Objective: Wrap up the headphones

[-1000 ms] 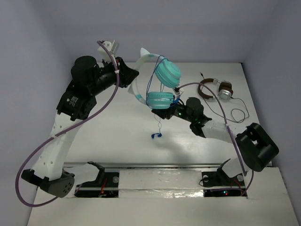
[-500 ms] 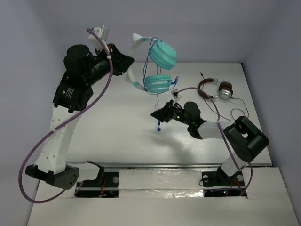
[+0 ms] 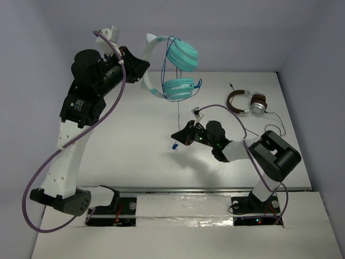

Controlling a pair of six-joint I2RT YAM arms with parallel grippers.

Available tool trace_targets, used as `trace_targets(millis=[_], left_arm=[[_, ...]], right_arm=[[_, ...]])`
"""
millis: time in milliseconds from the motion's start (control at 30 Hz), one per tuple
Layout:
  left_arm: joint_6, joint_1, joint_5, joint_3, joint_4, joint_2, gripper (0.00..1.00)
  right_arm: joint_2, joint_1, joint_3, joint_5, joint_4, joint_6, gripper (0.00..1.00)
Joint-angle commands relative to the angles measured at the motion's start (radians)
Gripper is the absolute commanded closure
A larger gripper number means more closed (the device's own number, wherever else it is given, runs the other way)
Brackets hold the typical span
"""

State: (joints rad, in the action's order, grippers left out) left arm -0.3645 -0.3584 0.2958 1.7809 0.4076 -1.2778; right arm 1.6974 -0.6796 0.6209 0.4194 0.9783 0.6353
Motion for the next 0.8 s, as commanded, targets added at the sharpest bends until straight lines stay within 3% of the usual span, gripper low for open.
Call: trace_targets(millis=[0,200,433,633,767], left_arm=[[-0.051,0.013,-0.064,0.035,-0.130,-0.003,1.00],[-0.039,0.013,-0.167,0.054,-0.129,-0.025,1.00],[-0.025,0.013,-0.495,-0.080,-0.187,-0.025,1.00],[-0.005,0.022,-0.645,-0.199,-0.222,-0.081,1.00],[0.024,0.022,-0.714,-0.274,-0.205,-0.109,1.00]], right_arm=[[-0.044,-0.035,-0.018,-0.040,0.042,-0.016,1.00],[-0.068,-0.109,-0.029,-0.062,-0.015,-0.005,1.00],[-0.211,-0.267,-0.036,-0.247,-0.255,0.000,1.00],[-0.334,-0.399,0.049,-0.396,-0.617,-0.028,1.00],[-0.401,-0.538,0.211,-0.530,-0.939,-0.063,1.00]])
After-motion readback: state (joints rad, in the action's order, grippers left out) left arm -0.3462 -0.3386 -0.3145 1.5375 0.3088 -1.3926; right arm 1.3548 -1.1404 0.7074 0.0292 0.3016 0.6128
